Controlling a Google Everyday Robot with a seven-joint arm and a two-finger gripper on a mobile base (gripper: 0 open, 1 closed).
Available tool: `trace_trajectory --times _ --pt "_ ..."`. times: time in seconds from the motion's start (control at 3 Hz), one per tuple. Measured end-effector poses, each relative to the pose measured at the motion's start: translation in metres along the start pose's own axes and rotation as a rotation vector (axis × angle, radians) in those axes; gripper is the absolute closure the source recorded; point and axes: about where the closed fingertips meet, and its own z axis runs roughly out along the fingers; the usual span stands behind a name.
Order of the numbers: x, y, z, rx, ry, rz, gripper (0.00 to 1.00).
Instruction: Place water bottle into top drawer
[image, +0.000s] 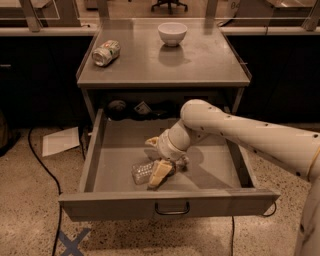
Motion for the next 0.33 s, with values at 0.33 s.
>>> trace_trajectory --times 0.33 --pt "0.0 0.0 0.0 0.0 0.0 0.0 0.0"
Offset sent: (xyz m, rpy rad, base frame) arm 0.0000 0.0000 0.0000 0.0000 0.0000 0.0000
